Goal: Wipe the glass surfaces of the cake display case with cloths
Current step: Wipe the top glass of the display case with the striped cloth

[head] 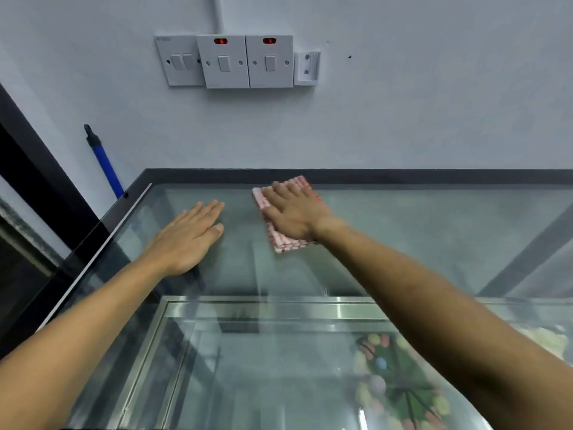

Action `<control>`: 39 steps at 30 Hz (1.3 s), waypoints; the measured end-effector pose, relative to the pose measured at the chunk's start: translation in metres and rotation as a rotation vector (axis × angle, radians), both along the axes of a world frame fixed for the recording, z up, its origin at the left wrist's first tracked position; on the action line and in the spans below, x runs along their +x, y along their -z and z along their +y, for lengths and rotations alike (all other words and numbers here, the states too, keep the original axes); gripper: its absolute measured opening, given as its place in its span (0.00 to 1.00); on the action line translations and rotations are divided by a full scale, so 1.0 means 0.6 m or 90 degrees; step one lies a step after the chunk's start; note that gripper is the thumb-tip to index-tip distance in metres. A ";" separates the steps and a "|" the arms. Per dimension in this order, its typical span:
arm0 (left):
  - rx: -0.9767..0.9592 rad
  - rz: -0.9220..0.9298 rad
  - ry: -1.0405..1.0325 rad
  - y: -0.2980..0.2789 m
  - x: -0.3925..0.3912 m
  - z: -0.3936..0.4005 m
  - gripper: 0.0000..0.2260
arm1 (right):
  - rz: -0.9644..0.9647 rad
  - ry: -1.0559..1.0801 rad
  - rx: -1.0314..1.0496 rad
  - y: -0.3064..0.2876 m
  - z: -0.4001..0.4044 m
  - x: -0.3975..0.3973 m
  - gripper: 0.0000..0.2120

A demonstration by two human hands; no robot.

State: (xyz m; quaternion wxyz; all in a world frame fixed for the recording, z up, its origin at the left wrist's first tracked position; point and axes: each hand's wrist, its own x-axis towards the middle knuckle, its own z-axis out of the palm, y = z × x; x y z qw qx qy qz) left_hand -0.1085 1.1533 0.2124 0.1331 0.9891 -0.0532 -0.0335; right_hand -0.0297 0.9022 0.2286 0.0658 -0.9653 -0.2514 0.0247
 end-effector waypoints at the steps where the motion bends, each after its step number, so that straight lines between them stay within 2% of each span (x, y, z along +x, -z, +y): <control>1: -0.001 -0.004 -0.005 0.001 -0.001 0.001 0.26 | -0.004 -0.085 -0.002 0.001 0.031 -0.041 0.30; 4: -0.005 -0.004 -0.002 0.002 -0.003 0.004 0.26 | -0.009 -0.195 0.018 0.017 -0.018 -0.123 0.28; 6: -0.012 0.004 0.005 0.002 -0.004 0.005 0.26 | -0.012 -0.168 0.039 0.011 -0.106 -0.109 0.27; 8: -0.007 0.003 0.004 0.001 -0.003 0.002 0.26 | -0.004 -0.049 0.014 0.002 -0.195 -0.045 0.26; 10: 0.013 -0.002 0.000 -0.001 -0.002 -0.002 0.27 | -0.013 0.112 -0.027 -0.001 -0.252 0.032 0.32; 12: 0.017 -0.001 -0.003 -0.001 -0.001 -0.005 0.27 | -0.005 0.299 -0.001 0.003 -0.243 0.090 0.35; 14: 0.013 -0.002 -0.002 0.000 -0.001 -0.006 0.27 | -0.025 0.372 0.001 0.000 -0.161 0.118 0.33; 15: 0.012 -0.002 -0.002 0.000 -0.001 -0.005 0.27 | -0.029 0.342 -0.012 -0.002 -0.098 0.118 0.34; 18: -0.004 -0.003 -0.006 -0.001 -0.002 -0.003 0.27 | -0.012 0.111 0.006 -0.004 0.089 0.071 0.40; 19: -0.007 -0.005 -0.008 -0.001 -0.002 -0.003 0.28 | 0.017 0.056 0.017 0.000 0.127 0.048 0.38; 21: -0.009 -0.001 -0.011 0.000 -0.002 -0.003 0.29 | 0.066 -0.014 0.036 0.000 0.137 0.007 0.31; 24: -0.001 0.001 -0.007 -0.002 -0.003 -0.002 0.29 | 0.000 -0.010 0.005 0.009 0.029 -0.009 0.32; 26: 0.003 -0.012 -0.008 -0.003 -0.005 -0.002 0.29 | -0.059 0.064 -0.043 0.018 -0.091 0.025 0.39; 29: 0.009 -0.016 -0.008 -0.001 -0.005 -0.005 0.29 | -0.029 0.327 0.009 0.018 -0.245 0.065 0.40; 31: 0.017 -0.012 -0.006 0.003 -0.002 -0.003 0.29 | 0.007 0.449 0.047 0.011 -0.249 0.078 0.35; 33: 0.011 -0.010 0.002 0.005 0.000 -0.001 0.29 | -0.027 0.502 0.042 0.003 -0.176 0.088 0.32; 35: 0.007 -0.009 0.022 0.007 0.003 0.005 0.29 | -0.030 0.409 0.026 -0.005 -0.058 0.097 0.31; 39: 0.031 0.001 0.005 0.010 0.017 0.055 0.28 | 0.001 0.085 0.020 0.008 0.170 0.051 0.36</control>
